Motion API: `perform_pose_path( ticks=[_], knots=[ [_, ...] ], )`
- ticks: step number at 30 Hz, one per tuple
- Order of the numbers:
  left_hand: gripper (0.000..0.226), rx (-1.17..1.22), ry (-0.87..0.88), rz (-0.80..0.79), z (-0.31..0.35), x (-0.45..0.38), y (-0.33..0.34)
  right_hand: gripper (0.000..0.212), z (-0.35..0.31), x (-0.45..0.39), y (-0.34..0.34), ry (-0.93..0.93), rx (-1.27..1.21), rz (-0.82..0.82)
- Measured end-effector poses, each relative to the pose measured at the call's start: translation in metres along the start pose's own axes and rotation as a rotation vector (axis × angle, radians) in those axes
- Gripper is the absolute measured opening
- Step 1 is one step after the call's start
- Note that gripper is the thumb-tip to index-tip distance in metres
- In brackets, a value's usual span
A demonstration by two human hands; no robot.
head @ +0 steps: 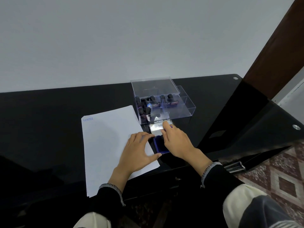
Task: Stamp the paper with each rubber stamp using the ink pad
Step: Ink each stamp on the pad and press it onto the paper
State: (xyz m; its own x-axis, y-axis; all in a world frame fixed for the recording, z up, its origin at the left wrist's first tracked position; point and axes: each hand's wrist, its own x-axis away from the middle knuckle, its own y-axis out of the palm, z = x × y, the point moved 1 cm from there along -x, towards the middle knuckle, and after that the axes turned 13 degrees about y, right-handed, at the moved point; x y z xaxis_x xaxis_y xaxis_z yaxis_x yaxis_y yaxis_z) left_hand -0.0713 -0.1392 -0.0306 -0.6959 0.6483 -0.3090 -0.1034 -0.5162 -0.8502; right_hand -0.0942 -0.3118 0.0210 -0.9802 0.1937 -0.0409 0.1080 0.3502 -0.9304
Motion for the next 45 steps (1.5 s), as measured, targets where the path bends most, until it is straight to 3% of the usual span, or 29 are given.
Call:
perform_pose_path(
  ticks=[12, 22, 30, 40, 45],
  knots=[
    [0.076, 0.002, -0.001, 0.008, 0.0, 0.001, 0.0, 0.014, -0.001, 0.017, 0.012, 0.06, -0.072, 0.122],
    [0.074, 0.002, -0.002, 0.0, 0.0, 0.001, -0.001, 0.009, -0.006, -0.009, 0.001, 0.02, -0.024, -0.021],
    [0.078, 0.014, 0.005, -0.014, -0.002, 0.001, 0.001, 0.009, 0.004, 0.018, 0.011, 0.01, -0.14, 0.062],
    [0.08, 0.026, -0.012, -0.036, -0.003, 0.0, 0.001, 0.011, -0.007, -0.009, 0.003, 0.047, -0.05, -0.016],
    [0.079, 0.02, -0.012, -0.036, -0.004, 0.0, 0.001, 0.009, -0.003, 0.008, 0.008, 0.041, -0.1, 0.071]
  ],
)
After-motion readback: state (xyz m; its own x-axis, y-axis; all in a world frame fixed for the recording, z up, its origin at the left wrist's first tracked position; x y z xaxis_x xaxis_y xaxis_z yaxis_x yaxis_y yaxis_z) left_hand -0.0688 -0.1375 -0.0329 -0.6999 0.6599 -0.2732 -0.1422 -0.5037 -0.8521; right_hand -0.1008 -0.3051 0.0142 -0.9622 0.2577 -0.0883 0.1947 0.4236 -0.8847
